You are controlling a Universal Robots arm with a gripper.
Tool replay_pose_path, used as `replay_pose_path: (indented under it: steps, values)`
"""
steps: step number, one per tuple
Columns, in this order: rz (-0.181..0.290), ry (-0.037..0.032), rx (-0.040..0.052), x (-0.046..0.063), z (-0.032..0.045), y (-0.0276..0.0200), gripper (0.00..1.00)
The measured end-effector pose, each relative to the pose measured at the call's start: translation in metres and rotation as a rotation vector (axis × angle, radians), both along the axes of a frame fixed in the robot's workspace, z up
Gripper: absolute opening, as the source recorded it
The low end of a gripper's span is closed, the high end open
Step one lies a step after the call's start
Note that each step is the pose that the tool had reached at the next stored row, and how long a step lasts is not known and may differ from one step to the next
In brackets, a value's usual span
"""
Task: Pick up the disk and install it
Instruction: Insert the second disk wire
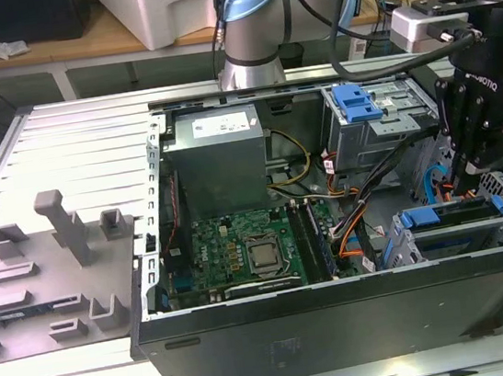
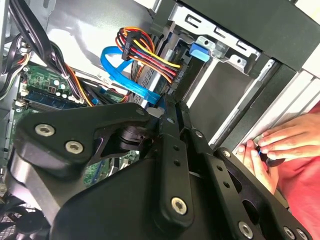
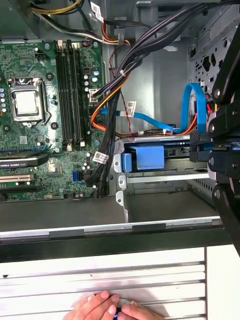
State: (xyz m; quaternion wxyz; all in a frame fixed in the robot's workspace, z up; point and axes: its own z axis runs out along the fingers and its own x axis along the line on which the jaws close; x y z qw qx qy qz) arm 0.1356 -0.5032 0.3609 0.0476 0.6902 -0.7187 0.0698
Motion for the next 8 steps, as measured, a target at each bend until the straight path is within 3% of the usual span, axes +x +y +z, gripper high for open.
replay_pose_path:
  steps: [8]
  values:
    - [0.009, -0.0005, -0.0002, -0.0021, -0.0019, -0.0021, 0.16]
